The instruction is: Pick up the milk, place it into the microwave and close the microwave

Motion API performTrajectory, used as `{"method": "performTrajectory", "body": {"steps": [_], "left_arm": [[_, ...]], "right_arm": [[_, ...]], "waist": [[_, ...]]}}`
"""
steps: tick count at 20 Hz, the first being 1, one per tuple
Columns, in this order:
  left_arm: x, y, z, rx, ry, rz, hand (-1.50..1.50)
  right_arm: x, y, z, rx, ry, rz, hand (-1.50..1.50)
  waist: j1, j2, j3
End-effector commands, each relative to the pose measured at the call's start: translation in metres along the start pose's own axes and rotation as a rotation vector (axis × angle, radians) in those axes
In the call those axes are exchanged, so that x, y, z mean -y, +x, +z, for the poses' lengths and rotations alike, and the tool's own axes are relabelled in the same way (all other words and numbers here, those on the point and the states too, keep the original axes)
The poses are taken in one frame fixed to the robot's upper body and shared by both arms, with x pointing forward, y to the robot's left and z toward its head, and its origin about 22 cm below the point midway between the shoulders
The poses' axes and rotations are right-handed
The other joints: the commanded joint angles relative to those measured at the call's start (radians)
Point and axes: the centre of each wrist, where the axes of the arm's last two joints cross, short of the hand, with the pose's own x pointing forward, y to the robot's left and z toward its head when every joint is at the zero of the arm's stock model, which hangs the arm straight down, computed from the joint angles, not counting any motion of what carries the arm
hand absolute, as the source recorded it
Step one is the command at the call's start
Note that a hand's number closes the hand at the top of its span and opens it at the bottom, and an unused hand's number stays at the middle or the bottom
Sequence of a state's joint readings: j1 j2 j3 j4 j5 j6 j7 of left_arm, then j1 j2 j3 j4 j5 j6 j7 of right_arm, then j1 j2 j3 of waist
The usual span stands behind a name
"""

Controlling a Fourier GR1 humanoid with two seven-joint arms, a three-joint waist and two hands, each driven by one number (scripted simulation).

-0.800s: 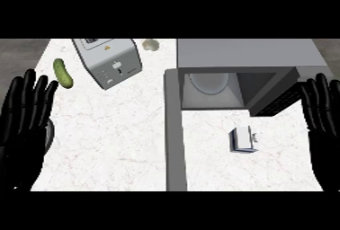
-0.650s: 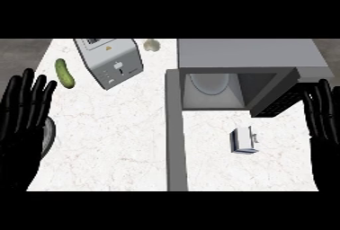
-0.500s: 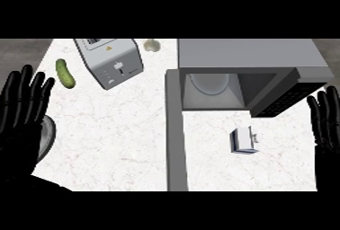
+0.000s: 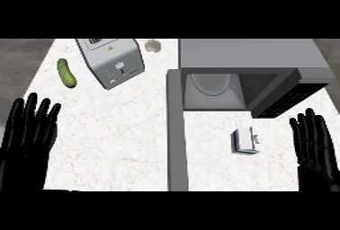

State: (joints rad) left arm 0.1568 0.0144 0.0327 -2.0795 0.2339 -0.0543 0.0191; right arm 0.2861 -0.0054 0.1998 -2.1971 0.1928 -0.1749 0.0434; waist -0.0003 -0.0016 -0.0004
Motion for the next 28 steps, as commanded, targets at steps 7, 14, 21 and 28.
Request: {"method": "performTrajectory", "body": {"steps": [7,14,21,28], "left_arm": [[0.007,-0.016,0.041,-0.024,0.0,0.055,-1.5],[-0.018,0.008,0.063,-0.006,0.004,0.007,-1.5],[-0.02,-0.011,0.07,-0.003,-0.009,0.018,-1.5],[-0.011,-0.017,0.087,0.003,0.017,0.01,-1.5]], "right_arm": [[-0.008,-0.036,0.024,-0.061,-0.039,0.012,-1.5],[0.005,-0.085,0.029,-0.108,-0.061,-0.043,-1.5],[-0.005,-0.143,0.014,-0.13,-0.161,0.002,-1.5],[0.013,-0.188,0.04,-0.174,-0.252,0.044,-1.5]], "waist": [[0.001,0.0,0.001],[0.005,0.0,0.001],[0.009,0.002,0.001],[0.007,0.002,0.001]]}}
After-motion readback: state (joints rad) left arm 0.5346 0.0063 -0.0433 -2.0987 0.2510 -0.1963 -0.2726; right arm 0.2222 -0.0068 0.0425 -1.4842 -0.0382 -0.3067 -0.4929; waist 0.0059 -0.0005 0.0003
